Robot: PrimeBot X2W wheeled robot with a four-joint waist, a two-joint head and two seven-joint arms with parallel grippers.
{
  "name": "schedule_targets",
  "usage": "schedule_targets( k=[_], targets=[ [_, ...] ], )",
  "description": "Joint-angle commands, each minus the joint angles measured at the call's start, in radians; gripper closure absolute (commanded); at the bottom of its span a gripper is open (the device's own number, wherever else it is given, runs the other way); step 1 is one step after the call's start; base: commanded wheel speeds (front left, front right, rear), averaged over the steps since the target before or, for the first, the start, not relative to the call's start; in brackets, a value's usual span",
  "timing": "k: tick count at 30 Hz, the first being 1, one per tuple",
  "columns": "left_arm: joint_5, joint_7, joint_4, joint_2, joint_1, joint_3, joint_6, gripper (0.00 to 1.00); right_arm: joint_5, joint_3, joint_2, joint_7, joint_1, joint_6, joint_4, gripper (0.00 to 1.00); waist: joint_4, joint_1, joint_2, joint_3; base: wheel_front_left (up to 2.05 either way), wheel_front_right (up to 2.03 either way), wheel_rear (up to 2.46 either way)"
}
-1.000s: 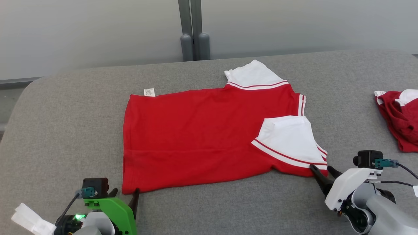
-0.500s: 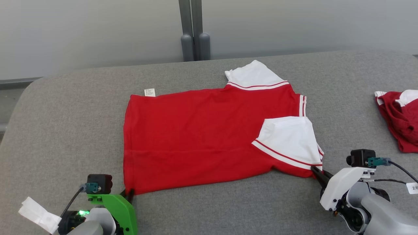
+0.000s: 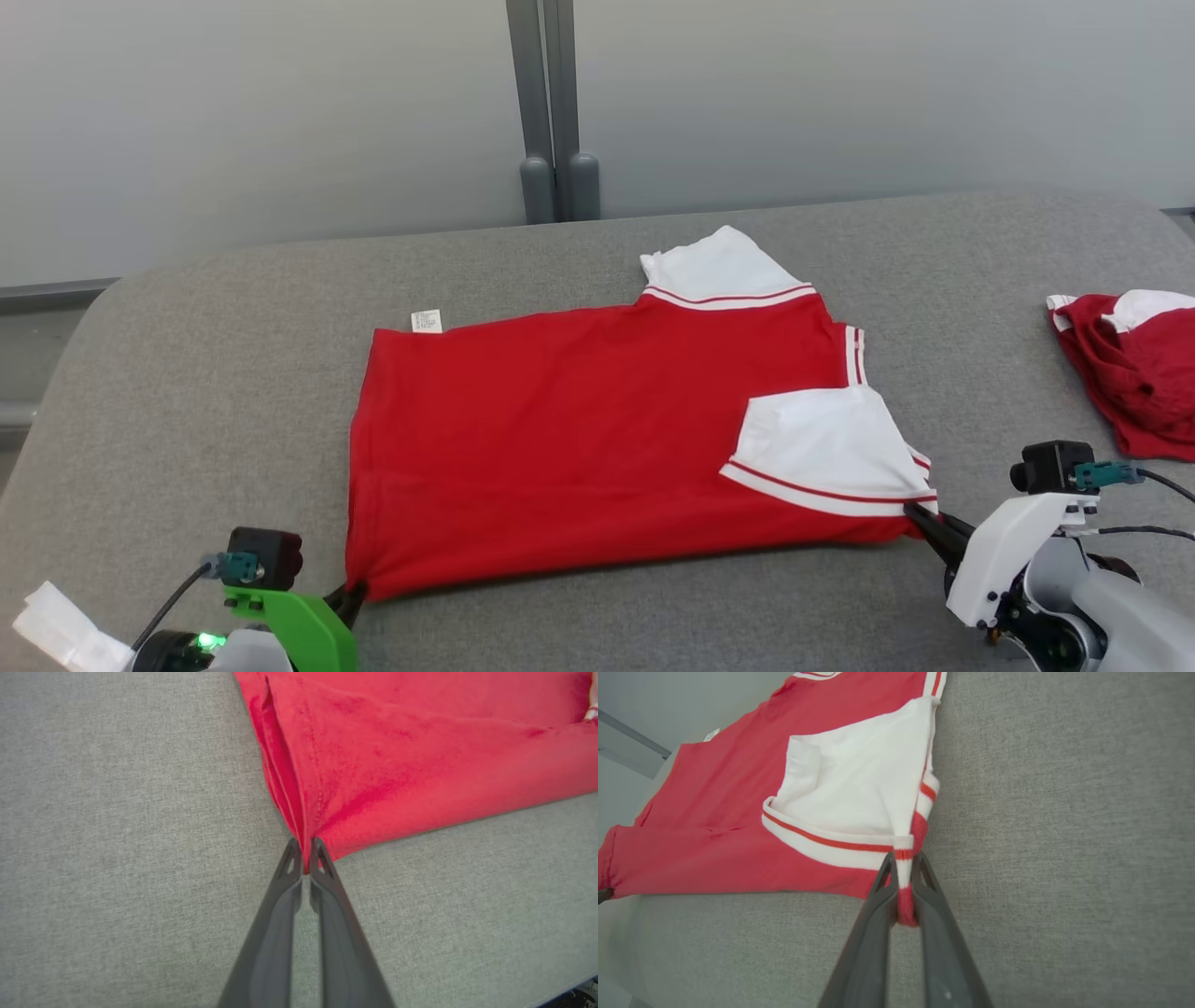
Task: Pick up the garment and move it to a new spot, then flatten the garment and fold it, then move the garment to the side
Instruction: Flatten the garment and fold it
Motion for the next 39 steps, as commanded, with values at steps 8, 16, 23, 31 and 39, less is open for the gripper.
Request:
schedule_targets(
  k=[8, 16, 23, 31, 39],
  targets=[
    [-0.035, 0.057, -0.277, 0.140, 0.134, -0.014, 0.113, 1.00, 0.043, 0.003, -0.099, 0.101, 0.107, 0.000, -0.104, 1.00, -0.023, 0.0000, 0.0000, -0.020, 0.00, 0.00, 0.00],
    [-0.082, 0.071, -0.495, 0.233, 0.243, -0.002, 0.232, 1.00, 0.056, -0.049, -0.144, 0.134, 0.218, 0.000, -0.163, 1.00, -0.022, 0.0000, 0.0000, -0.022, 0.00, 0.00, 0.00],
    [-0.116, 0.088, -0.558, 0.252, 0.283, 0.001, 0.270, 0.00, 0.033, -0.108, -0.132, 0.176, 0.277, 0.000, -0.196, 0.00, -0.019, 0.0000, 0.0000, -0.019, 0.00, 0.00, 0.00],
    [-0.060, 0.074, -0.547, 0.265, 0.173, 0.034, 0.255, 0.00, -0.056, -0.222, -0.127, 0.139, 0.231, 0.001, -0.274, 0.00, -0.019, 0.0000, 0.0000, -0.014, 0.00, 0.00, 0.00],
    [-0.035, 0.094, -0.442, 0.239, -0.020, 0.096, 0.159, 0.00, -0.135, -0.307, -0.057, 0.159, 0.060, 0.001, -0.290, 0.00, -0.018, 0.0000, 0.0000, 0.039, 0.00, 0.00, 0.00]
  ],
)
